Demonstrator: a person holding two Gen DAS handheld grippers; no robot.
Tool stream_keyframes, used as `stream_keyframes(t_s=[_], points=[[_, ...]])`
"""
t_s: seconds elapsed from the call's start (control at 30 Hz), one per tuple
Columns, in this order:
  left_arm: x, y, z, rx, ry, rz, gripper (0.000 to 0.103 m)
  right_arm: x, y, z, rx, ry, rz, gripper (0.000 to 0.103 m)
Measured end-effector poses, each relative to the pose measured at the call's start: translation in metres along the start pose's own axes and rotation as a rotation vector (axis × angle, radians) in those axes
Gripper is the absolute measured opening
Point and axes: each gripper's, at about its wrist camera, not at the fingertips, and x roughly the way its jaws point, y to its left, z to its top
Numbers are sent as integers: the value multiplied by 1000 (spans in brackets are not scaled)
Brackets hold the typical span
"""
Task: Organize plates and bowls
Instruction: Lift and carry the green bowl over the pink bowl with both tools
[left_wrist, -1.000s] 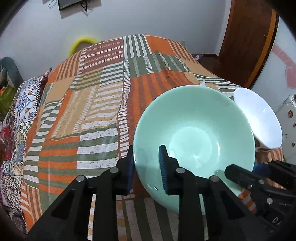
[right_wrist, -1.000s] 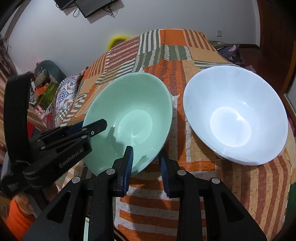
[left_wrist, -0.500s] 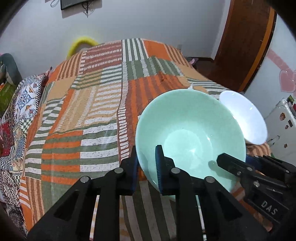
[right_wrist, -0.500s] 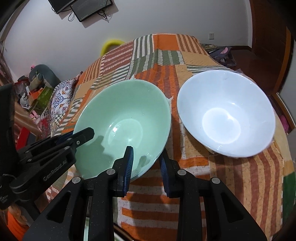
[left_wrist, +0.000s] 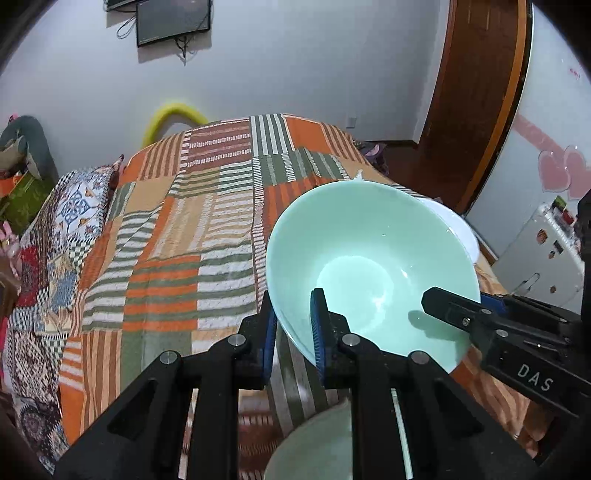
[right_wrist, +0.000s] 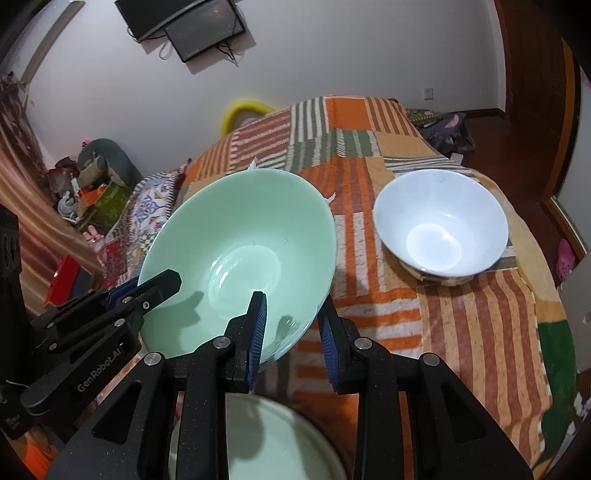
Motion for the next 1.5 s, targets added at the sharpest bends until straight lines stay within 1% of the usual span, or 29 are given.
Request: stream_keyframes(t_s=[0.27,0.53,0.73,1.13,1.27,1.5], points=[[-53,15,-24,-42,-41,2,17,-19,28,-15,-43,-21,26,26],[-104,38,-50,-76,-81,37,17,-27,56,-32,-74,-16,82,26],[-129,56,-71,-104,-88,64,17,-30,78,-49,-103,-3,116,26],[-150,93,-112,-190,-68,87,17,-26,118,-81,-165,36,151,26],[-150,107,-126,-221,-54,90,17,-21,131,-91,-182,59,157,26],[-137,126,-147,-254,0,105,17,-4,147,-106,-204,111,149,26]])
